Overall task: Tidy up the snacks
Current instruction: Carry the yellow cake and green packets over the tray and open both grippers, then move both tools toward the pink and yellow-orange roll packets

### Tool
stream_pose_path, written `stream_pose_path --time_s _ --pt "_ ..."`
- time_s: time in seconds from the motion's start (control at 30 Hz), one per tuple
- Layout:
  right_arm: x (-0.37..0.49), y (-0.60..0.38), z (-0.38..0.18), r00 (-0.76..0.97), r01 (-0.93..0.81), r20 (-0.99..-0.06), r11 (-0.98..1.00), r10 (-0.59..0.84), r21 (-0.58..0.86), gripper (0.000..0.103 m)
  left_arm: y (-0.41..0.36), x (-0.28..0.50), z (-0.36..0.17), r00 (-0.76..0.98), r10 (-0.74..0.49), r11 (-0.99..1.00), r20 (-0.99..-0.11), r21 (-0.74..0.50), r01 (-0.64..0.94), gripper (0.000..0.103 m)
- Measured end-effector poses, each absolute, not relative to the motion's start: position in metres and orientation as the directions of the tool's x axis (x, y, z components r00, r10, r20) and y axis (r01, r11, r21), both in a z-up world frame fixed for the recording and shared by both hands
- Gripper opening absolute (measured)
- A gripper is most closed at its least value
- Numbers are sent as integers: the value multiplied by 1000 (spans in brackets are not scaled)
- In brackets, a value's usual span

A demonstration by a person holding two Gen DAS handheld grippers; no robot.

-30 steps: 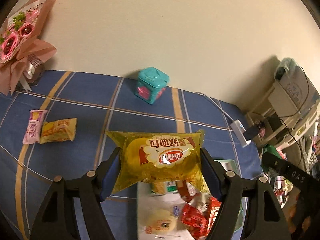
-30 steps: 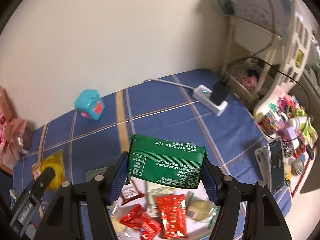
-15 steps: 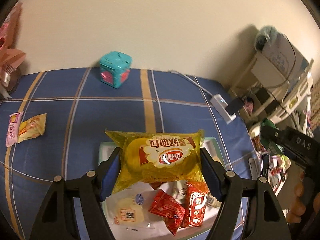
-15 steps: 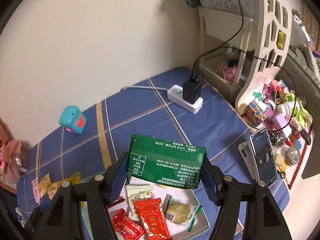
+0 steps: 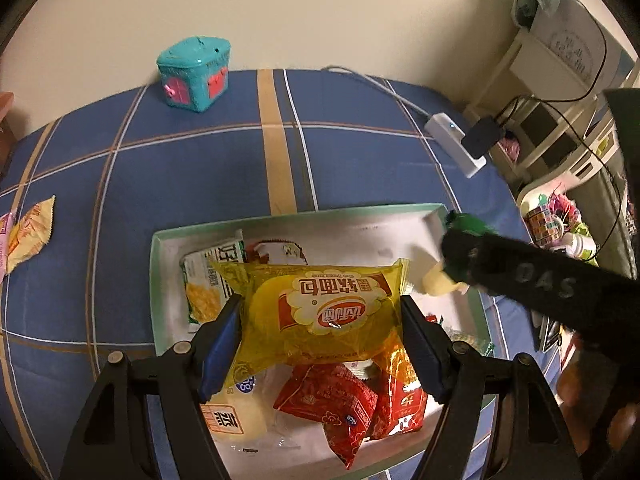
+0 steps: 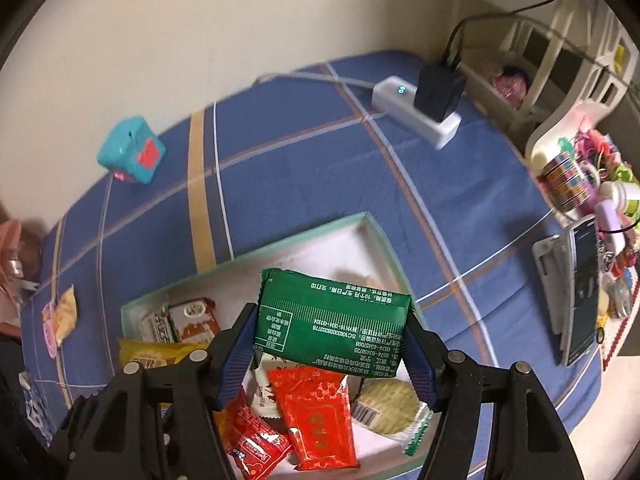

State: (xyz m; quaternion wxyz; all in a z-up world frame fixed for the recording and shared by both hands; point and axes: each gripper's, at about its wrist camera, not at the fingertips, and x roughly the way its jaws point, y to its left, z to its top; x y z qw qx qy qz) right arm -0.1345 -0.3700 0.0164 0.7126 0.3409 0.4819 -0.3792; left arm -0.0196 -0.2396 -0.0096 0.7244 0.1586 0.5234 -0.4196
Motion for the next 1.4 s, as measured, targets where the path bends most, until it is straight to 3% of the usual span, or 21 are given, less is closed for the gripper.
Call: stream_pose_path --time_s 0.37,0.83,1.4 --pt "-127 -364 -3 215 863 -963 493 -160 111 72 -246 -24 -20 96 -401 595 -911 -180 783 77" --pt "-136 -368 35 265 871 -934 475 -241 125 75 -233 -9 6 98 -471 606 -877 -241 758 78" --pt "-121 -355 54 275 850 -919 518 -282 96 75 -149 81 23 306 -433 822 -848 -232 520 82"
